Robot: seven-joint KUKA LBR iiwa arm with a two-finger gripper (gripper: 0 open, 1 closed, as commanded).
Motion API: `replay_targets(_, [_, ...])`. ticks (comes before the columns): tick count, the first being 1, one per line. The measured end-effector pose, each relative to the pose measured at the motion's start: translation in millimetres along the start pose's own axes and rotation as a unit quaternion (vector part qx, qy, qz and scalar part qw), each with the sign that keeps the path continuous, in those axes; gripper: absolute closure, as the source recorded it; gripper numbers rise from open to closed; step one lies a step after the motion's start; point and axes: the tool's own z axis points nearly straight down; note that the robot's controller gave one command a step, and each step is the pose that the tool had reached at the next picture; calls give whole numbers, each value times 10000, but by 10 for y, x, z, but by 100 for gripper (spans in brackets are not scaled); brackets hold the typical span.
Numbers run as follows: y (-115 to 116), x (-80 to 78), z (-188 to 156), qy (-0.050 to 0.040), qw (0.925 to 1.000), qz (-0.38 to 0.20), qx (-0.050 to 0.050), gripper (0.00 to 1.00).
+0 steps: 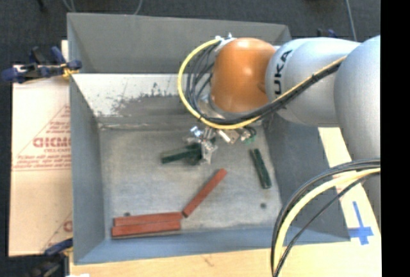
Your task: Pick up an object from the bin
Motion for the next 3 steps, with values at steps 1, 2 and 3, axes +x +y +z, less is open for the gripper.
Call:
replay_targets(1, [-147, 365, 5, 20, 9608, -2773, 0, 100])
replay_targets(2, [-174, 36, -1641, -23, 9394, -3428, 43, 100])
replay_targets(3, [281, 189, -928, 9, 8968, -4425, -29, 100])
